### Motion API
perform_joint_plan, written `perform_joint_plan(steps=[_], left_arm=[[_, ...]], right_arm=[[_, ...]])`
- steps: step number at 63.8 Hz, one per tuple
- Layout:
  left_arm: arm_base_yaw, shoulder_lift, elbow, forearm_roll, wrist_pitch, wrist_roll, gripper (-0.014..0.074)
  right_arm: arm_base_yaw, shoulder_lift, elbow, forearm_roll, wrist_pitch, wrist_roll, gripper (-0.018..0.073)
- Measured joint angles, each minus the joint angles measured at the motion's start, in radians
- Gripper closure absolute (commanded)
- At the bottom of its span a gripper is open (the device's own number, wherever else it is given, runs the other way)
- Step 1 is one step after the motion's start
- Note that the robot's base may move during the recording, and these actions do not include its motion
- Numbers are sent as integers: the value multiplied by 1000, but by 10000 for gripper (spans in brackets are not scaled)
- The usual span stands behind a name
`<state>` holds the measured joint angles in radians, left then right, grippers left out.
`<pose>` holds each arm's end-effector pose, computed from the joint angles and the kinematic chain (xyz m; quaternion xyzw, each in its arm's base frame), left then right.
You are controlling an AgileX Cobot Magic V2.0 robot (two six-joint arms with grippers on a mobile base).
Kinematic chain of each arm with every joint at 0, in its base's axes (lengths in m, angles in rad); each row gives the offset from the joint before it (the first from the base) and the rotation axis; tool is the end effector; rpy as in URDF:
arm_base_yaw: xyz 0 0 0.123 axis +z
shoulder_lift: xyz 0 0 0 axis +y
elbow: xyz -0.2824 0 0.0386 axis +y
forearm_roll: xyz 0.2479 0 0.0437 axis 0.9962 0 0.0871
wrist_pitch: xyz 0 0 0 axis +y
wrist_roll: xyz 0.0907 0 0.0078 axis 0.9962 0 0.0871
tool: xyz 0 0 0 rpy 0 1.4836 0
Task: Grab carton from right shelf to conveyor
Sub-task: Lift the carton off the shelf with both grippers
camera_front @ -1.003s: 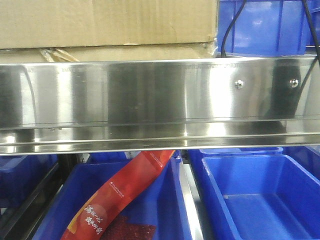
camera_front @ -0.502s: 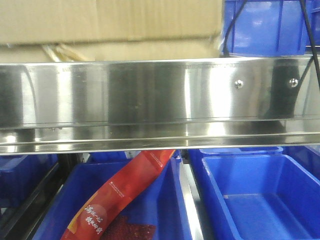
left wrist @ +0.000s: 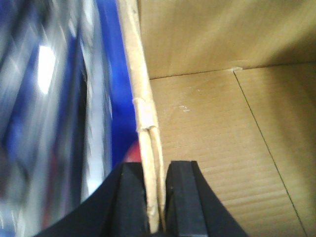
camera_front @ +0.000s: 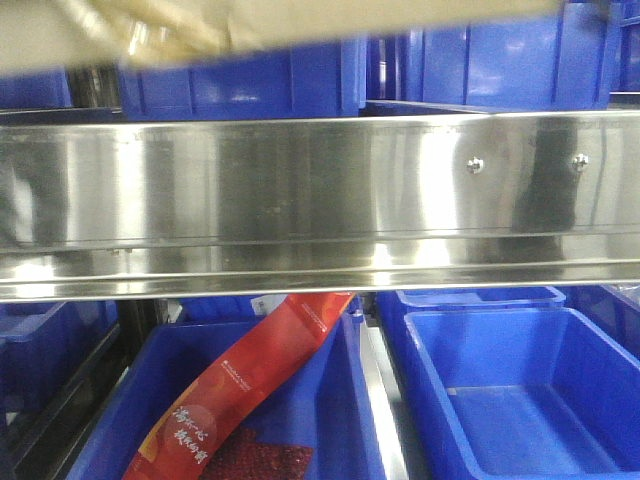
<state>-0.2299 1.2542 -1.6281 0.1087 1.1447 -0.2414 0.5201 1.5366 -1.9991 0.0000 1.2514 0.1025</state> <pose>0.2298 -0.0445 0.4775 -0.0061 0.9019 -0.0472 0.4294 0.2610 0.1494 0.4974 -0.1880 0.8874 0.1290 0.4008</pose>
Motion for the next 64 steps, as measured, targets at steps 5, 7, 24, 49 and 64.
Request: perform_joint_plan(steps=[5,7,24,49,64], left_arm=[[-22,-60,72,-6,0,-7,613],[-31,-82,95,-9,0,-10,613],[-69,-217,182,-38,-10,-20,613],[-69,-211,126,-32,-23,-20,613],[-69,-211,105,-16,-21,-20,613]], right_arm=[[18,-79,112,0,-4,5,626],[24,-109,151,0,-12,10,626],[44,-320,411,9,-103,57,626],[44,-341,450,14,-184,64,626],[44,-341,450,19,-204,64,626]])
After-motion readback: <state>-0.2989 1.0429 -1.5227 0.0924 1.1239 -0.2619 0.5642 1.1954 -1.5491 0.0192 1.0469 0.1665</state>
